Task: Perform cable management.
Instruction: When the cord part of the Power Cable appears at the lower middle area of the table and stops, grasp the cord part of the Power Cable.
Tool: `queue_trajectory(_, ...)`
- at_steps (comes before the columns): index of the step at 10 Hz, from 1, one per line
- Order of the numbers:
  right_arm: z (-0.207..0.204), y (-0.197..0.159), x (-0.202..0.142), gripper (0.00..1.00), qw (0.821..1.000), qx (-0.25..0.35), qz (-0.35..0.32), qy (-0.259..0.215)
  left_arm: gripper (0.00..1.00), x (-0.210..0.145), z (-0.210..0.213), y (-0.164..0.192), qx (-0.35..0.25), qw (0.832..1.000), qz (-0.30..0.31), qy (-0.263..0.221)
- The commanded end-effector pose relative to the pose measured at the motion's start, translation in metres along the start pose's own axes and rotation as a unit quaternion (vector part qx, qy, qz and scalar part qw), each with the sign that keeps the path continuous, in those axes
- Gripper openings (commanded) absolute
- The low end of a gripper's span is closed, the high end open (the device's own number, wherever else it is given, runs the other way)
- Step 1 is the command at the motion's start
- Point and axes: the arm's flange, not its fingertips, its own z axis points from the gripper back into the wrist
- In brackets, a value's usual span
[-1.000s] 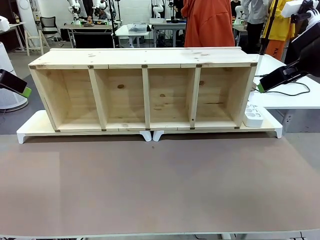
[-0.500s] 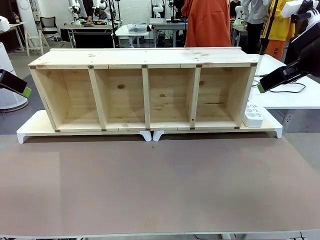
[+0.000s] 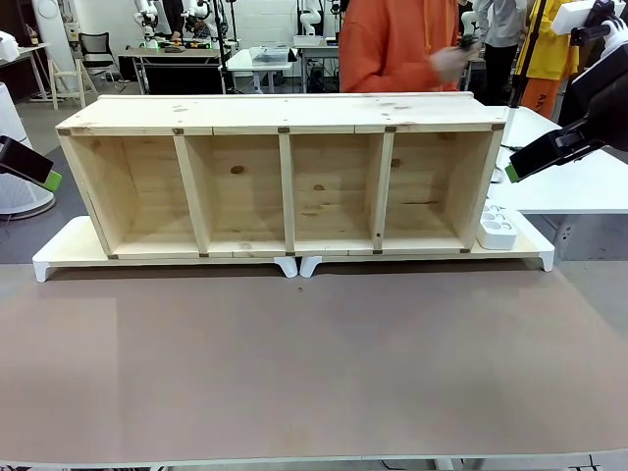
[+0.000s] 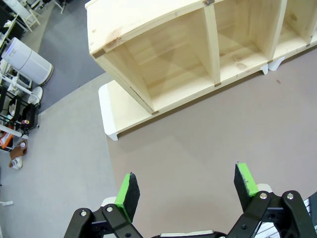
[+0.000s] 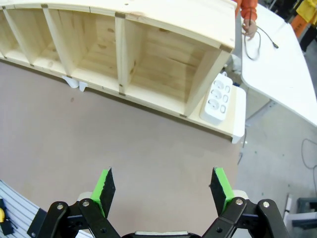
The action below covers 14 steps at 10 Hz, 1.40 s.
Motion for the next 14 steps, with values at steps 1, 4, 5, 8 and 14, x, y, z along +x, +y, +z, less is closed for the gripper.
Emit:
queue_trajectory(1, -0.0005, -0.0005, 0.0004, 1.0, 1.0, -0.002, 0.0, -0.001, 1.0, -0.0012, 0.0009, 0.0003, -0.001, 1.0, -0.002, 0.003)
queue_trajectory(4, -0.0005, -0.0005, 0.0004, 1.0, 1.0, -0.002, 0.0, -0.001, 1.0, -0.0012, 0.0009, 0.0003, -0.001, 1.0, -0.002, 0.003)
queue_trajectory(5, -0.0005, -0.0005, 0.0004, 1.0, 1.0, -0.002, 0.0, -0.001, 1.0, -0.0012, 0.0009, 0.0003, -0.001, 1.0, -0.002, 0.003)
queue_trajectory(8, -0.0005, -0.0005, 0.0004, 1.0, 1.0, -0.002, 0.0, -0.001, 1.0, -0.0012, 0.0009, 0.0003, -0.001, 1.0, -0.002, 0.003)
queue_trajectory(14, -0.0005, -0.0005, 0.0004, 1.0, 1.0, -0.002, 0.0, -0.001, 1.0, -0.0012, 0.0009, 0.0003, -0.001, 1.0, -0.002, 0.003)
